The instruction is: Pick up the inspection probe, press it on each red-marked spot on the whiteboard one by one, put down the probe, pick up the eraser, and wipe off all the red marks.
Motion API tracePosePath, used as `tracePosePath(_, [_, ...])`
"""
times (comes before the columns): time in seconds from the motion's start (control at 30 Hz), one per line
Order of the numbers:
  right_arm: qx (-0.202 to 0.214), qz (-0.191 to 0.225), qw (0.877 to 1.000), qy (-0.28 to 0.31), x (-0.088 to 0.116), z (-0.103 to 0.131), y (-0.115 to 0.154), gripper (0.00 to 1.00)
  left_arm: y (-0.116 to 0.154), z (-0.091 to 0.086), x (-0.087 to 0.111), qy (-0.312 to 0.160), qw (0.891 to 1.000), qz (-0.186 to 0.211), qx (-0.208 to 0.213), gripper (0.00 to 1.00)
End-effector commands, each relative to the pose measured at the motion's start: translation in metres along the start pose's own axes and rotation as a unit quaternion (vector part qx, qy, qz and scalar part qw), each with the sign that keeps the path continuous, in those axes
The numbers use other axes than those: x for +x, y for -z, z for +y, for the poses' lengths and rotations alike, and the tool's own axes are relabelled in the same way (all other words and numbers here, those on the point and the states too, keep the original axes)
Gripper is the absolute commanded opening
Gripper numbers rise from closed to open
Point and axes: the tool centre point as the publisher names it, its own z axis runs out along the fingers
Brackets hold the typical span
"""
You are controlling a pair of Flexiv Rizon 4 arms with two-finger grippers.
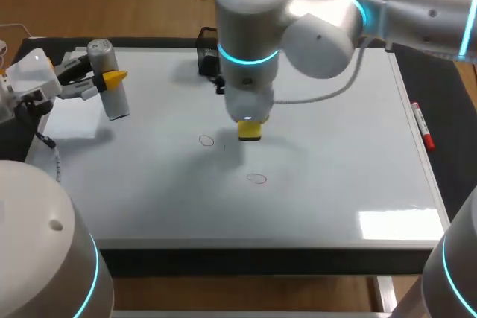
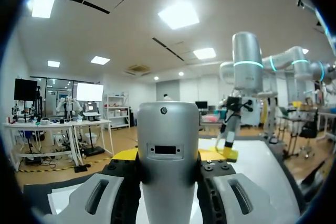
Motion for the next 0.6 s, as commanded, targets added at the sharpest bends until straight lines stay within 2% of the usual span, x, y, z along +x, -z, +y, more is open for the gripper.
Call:
tracePosePath(0.03, [-0.003,0.035,0.999,0.011,-0.045,0.005,-0.012,0.00,0.000,-0.001,0.001,0.000,1.000,0.000,0.000,0.00])
tracePosePath(0.3, [-0.006,0.014,0.999,0.036,-0.087,0.010,-0.015,0.00,0.000,-0.001,0.001,0.000,1.000,0.000,0.000,0.00])
tracePosePath(0.6, [-0.019,0.001,0.999,0.042,-0.110,0.010,-0.026,0.00,0.000,-0.001,0.001,0.000,1.000,0.000,0.000,0.00])
